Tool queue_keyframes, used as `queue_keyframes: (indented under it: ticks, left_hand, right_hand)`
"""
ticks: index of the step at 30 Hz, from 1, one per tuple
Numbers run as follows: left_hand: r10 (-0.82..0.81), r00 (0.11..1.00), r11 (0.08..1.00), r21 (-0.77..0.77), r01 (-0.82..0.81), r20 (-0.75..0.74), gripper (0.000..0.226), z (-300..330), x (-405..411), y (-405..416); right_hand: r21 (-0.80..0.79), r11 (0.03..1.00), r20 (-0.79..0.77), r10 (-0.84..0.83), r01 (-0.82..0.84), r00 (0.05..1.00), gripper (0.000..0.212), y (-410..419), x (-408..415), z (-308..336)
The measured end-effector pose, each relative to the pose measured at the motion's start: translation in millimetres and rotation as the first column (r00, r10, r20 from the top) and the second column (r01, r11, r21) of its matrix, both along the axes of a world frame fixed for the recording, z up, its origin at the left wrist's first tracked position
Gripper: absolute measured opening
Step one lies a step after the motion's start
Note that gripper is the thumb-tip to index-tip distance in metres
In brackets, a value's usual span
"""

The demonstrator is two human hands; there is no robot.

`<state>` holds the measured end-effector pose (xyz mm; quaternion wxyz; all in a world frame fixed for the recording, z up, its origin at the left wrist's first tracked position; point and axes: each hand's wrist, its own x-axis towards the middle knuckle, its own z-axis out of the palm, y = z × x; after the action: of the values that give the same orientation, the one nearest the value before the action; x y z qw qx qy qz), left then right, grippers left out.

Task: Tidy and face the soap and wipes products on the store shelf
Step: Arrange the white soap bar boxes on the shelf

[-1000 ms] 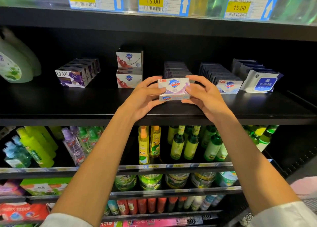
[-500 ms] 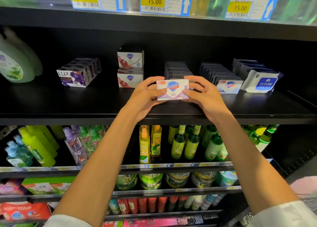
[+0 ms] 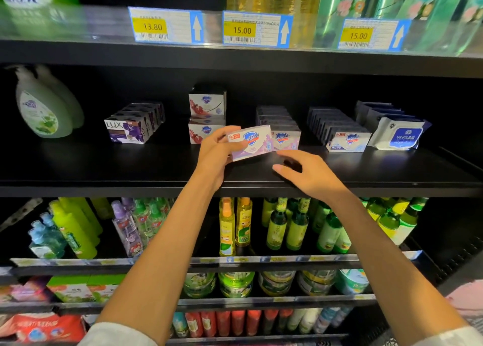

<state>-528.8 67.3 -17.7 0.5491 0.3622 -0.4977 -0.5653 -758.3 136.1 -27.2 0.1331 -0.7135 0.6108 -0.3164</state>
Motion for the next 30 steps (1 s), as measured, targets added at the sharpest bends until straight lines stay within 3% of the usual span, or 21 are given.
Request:
queue_keyframes:
  ticks: [4,7,16,25,28,30]
  left_hand:
    - [0.049,0.990,0.999,-0.027,-0.046,0.134,0.046,7.3,29.7,-9.7]
    - [0.081,0.974,0.996,-0.059,-0.070,0.212,0.048,8.3,62.7,-21.9]
    - [0.152,0.936,0.987,-0.100,-0.126,0.317,0.044,-2.8,101.0,-46.6]
    - [0.169,0.895,0.982,-0.148,-0.117,0.414,0.048,-2.8,97.4,-61.1]
    - [0.202,0.847,0.975,-0.183,-0.127,0.491,0.058,-1.3,97.5,-51.0]
    - [0.309,0.791,0.943,-0.278,-0.183,0.527,0.062,-0.7,97.9,-42.6]
  right_hand:
    - [0.022,0.996,-0.251,0.086,-0.083,0.964,0.075,3.4,2.0,-1.1]
    - [0.023,0.995,-0.320,0.104,-0.102,0.942,0.084,3.2,3.4,-0.7]
    - [0.012,0.996,-0.331,0.088,-0.089,0.939,0.090,0.1,2.3,-4.8]
    - [-0.003,0.995,-0.333,0.092,-0.098,0.938,0.081,-0.4,2.4,-4.8]
    - [0.004,0.995,-0.342,0.095,-0.100,0.935,0.077,1.7,4.3,-3.0]
    - [0.003,0.996,-0.309,0.091,-0.094,0.947,0.076,2.5,5.7,-2.2]
